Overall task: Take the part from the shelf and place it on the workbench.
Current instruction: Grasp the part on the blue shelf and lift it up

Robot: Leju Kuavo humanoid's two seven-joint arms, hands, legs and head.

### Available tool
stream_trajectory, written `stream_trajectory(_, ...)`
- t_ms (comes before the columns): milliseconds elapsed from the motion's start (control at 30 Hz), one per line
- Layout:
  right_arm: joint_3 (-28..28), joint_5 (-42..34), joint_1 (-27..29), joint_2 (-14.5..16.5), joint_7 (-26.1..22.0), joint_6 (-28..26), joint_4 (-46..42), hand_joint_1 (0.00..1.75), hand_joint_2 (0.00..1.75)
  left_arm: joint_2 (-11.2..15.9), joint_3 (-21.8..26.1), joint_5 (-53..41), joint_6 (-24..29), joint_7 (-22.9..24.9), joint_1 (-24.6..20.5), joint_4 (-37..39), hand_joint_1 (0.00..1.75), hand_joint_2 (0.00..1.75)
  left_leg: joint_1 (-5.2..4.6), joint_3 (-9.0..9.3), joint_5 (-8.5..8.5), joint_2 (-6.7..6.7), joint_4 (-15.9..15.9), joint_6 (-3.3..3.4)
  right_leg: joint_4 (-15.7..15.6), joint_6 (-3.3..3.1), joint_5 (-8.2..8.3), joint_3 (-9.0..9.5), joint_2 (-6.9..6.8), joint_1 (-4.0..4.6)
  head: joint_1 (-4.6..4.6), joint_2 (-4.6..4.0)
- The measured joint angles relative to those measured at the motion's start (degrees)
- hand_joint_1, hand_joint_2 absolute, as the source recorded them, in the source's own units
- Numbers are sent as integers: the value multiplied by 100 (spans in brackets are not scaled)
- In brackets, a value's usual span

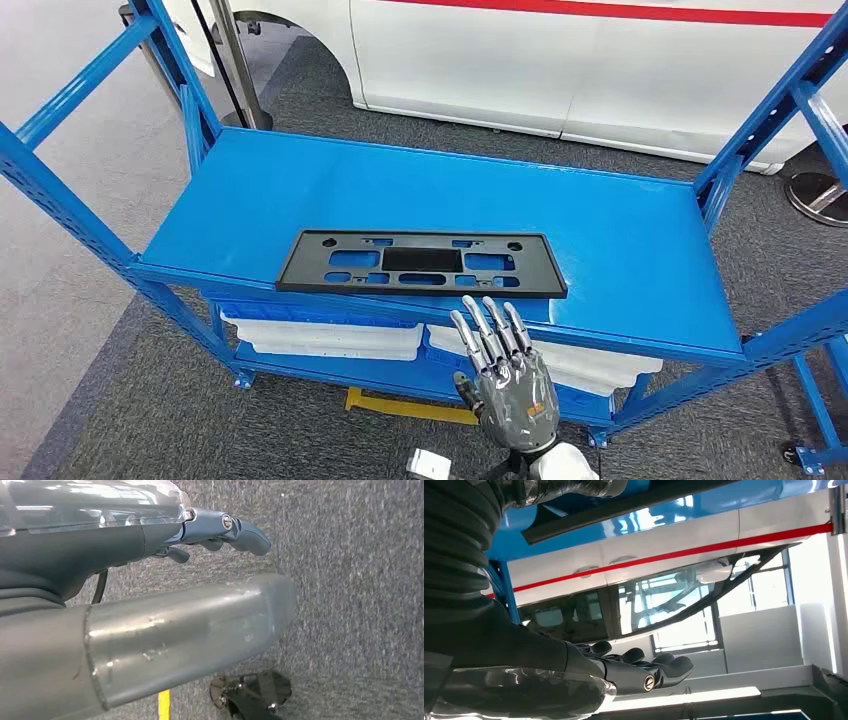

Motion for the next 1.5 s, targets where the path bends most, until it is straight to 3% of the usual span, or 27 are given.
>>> stream_trajectory(133,-24,51,-260,168,55,-30,315,0,175,8,26,-30,-90,45,-17,5,0,0,-6,-33,-7,-5,-2,-69,-307,-44,0,114,8,43,1,0)
stream_trajectory(233,-44,64,-392,291,85,-43,535,0,175,38,33,-76,-119,53,-18,5,0,0,-14,-62,-107,1,102,-148,-453,-55,52,201,-5,-20,-2,-1)
stream_trajectory(300,-45,65,-462,366,94,-47,663,0,175,51,33,-103,-125,54,-19,5,0,0,21,-321,-388,8,649,-214,-523,-72,67,264,-25,-51,-4,-1)
stream_trajectory(367,-45,65,-494,408,97,-48,783,0,175,57,33,-114,-127,54,-13,6,0,0,76,-717,-643,10,1370,-283,-523,-80,47,283,-42,-56,-5,0)
stream_trajectory(400,-46,65,-495,418,97,-47,833,0,175,61,33,-119,-127,54,-6,7,0,0,105,-832,-629,12,1530,-316,-515,-74,28,295,-46,-61,-5,0)
stream_trajectory(433,-46,64,-496,422,98,-47,873,0,175,66,33,-122,-127,55,-1,7,0,0,133,-840,-503,15,1470,-344,-503,-59,5,311,-46,-71,-6,0)
stream_trajectory(500,-47,56,-509,427,98,-45,934,0,175,69,33,-129,-127,56,2,8,0,0,187,-571,-57,30,797,-394,-463,-6,-64,361,-43,-95,-7,0)
stream_trajectory(533,-49,47,-522,430,99,-43,958,0,175,69,33,-135,-127,55,-2,10,0,0,189,-404,89,35,441,-404,-431,31,-104,376,-41,-94,-8,0)
stream_trajectory(600,-52,30,-552,440,103,-35,1000,0,175,67,33,-155,-133,55,-12,14,0,0,177,-238,154,36,87,-350,-387,98,-155,373,-37,-77,-4,0)
stream_trajectory(733,-56,19,-620,456,116,33,1070,0,175,71,33,-203,-161,54,-8,16,0,0,148,-206,116,28,38,-158,-272,196,-264,341,-30,-99,-1,0)
stream_trajectory(767,-61,14,-650,456,129,67,1091,0,175,72,33,-215,-168,51,-12,16,0,0,152,-189,116,29,22,-117,-56,215,-389,243,-27,-106,0,0)
stream_trajectory(833,-81,3,-714,457,162,142,1158,0,175,74,33,-241,-182,45,-24,16,0,0,141,-170,102,30,12,-62,700,230,-724,-156,-21,-108,2,0)
stream_trajectory(867,-95,-3,-741,457,177,177,1208,0,175,74,33,-257,-192,43,-29,16,0,0,128,-164,93,29,14,-46,1077,230,-840,-379,-21,-105,2,0)
stream_trajectory(900,-108,-10,-761,459,190,202,1261,0,175,74,33,-275,-200,41,-33,16,0,0,112,-151,82,25,14,-34,1295,219,-845,-534,-20,-102,2,0)
stream_trajectory(933,-119,-16,-780,463,202,219,1312,0,175,74,33,-290,-206,40,-35,16,0,0,97,-131,70,19,14,-26,1298,197,-735,-586,-19,-95,1,0)
stream_trajectory(967,-126,-21,-803,469,211,231,1357,0,175,74,33,-302,-210,39,-35,16,0,0,82,-104,54,13,14,-22,1071,160,-520,-523,-17,-82,1,0)
stream_trajectory(1000,-132,-22,-831,479,219,237,1393,0,175,73,32,-313,-210,38,-35,16,0,0,71,-75,39,8,13,-24,690,112,-257,-379,-15,-61,2,0)
stream_trajectory(1067,-148,-30,-917,505,252,266,1475,0,175,60,28,-355,-210,34,-36,20,0,0,52,-48,10,4,18,-47,-21,19,62,-88,-11,-3,3,0)
stream_trajectory(1167,-207,-43,-1070,555,309,323,1641,0,175,49,11,-435,-207,27,-49,23,0,0,59,-61,3,11,0,-118,-317,-17,96,8,2,40,10,0)
stream_trajectory(1233,-253,-46,-1150,591,334,341,1730,0,175,62,-1,-461,-205,27,-53,23,0,0,62,-71,-67,17,58,-174,-394,-33,127,55,-1,-3,9,0)
stream_trajectory(1300,-275,-47,-1220,629,343,349,1803,0,175,73,-6,-470,-204,26,-57,23,0,0,73,-263,-338,20,501,-226,-465,-61,149,108,-13,-46,7,0)
stream_trajectory(1367,-281,-47,-1260,650,343,354,1873,0,175,78,-8,-474,-203,26,-55,23,0,0,96,-640,-680,20,1263,-273,-470,-79,139,117,-20,-45,7,0)
stream_trajectory(1400,-284,-44,-1265,655,348,358,1911,0,175,83,-9,-478,-205,27,-50,23,0,0,110,-788,-741,20,1528,-296,-467,-78,131,119,-22,-46,6,0)
stream_trajectory(1433,-290,-37,-1270,657,363,365,1947,0,175,89,-9,-487,-207,27,-44,23,0,0,122,-840,-686,21,1591,-315,-462,-69,121,125,-20,-50,7,0)
stream_trajectory(1467,-298,-24,-1284,661,390,376,1986,0,175,95,-11,-501,-213,27,-41,23,0,0,135,-773,-515,22,1415,-331,-452,-56,107,137,-14,-58,6,0)
stream_trajectory(1500,-313,-7,-1316,668,427,393,2032,0,175,102,-13,-517,-221,27,-42,23,0,0,150,-603,-267,26,1033,-341,-434,-36,85,152,-7,-66,7,0)
